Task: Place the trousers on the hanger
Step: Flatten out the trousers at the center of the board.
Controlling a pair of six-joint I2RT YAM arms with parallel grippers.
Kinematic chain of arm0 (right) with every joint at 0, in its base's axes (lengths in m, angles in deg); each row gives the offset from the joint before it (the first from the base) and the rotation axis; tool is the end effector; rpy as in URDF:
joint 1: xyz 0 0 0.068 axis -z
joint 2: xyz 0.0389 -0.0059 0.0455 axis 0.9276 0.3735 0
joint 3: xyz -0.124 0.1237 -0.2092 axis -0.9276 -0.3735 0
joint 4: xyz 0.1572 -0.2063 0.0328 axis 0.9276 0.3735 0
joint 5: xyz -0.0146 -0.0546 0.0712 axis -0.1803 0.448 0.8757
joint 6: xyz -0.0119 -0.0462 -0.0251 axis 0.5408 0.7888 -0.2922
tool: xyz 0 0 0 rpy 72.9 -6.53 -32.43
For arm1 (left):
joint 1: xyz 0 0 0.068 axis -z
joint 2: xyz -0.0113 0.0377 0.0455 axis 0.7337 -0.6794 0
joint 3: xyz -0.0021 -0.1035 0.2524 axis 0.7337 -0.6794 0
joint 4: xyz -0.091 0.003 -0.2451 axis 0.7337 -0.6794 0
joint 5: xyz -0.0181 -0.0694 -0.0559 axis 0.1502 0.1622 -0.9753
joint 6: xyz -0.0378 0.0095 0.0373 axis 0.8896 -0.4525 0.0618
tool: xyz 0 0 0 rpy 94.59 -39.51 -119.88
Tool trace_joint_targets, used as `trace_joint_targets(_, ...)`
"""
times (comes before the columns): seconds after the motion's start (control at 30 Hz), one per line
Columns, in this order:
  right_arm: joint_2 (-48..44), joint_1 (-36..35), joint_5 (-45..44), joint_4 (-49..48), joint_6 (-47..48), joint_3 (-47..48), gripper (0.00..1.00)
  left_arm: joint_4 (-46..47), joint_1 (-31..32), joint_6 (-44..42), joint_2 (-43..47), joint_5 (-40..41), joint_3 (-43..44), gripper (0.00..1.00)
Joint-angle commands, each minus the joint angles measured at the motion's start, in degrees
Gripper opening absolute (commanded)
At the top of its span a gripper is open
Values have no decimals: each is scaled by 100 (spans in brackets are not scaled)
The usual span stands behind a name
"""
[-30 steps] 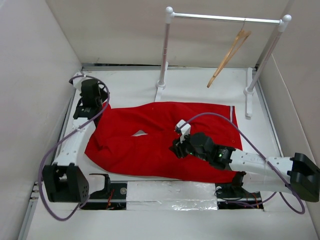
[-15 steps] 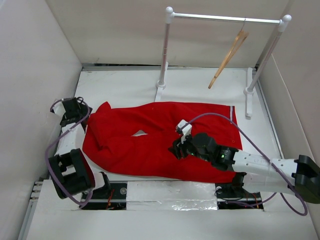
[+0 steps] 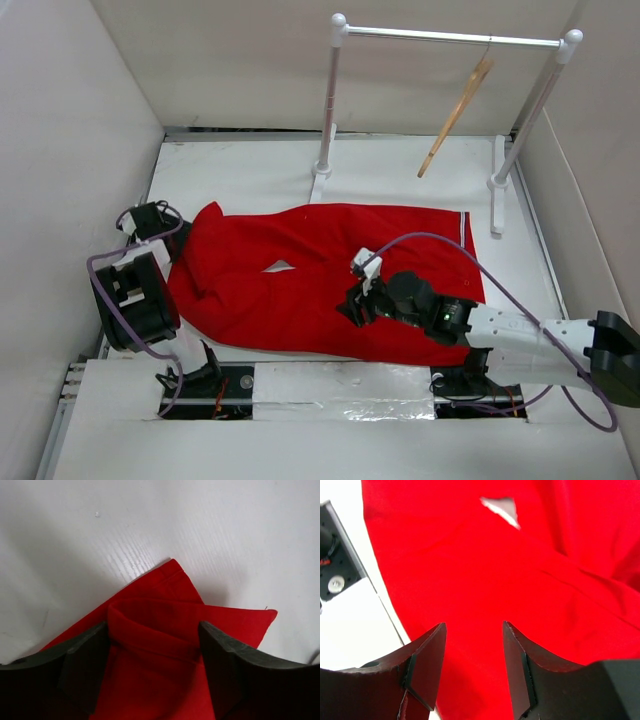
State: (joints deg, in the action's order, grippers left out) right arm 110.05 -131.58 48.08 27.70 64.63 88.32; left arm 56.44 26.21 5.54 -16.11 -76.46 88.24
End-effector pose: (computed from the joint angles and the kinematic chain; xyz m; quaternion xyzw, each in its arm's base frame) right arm 0.1033 0.2006 0.2360 -0.3586 0.7392 0.3073 0.4802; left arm 0.2959 0.1117 0.1771 -0.4733 0.7668 -0.1058 0.4205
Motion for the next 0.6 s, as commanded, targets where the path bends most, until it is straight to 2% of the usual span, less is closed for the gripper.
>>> trace_joint_targets(0.0,272,-170,179,-458,67,-1,55,547,8,20,-57,-252,-132,59)
trace_joint_targets(0.03,326,-171,170,-475,50,8,55,556,8,2,-48,-207,-114,39)
trace_joint_targets(0.13,422,-224,109,-519,41,52,54,521,8,-59,101,-110,-62,0)
trace_joint_targets(0.23,466,-224,73,-572,32,104,52,460,209,-33,513,3,-18,0)
trace_joint_targets(0.4,598,-329,82,-616,5,227,51,-207,911,-182,1627,1092,386,0)
trace_joint_targets(0.57,616,-382,-84,-476,14,368,50,-875,2010,-498,2745,2173,1028,0)
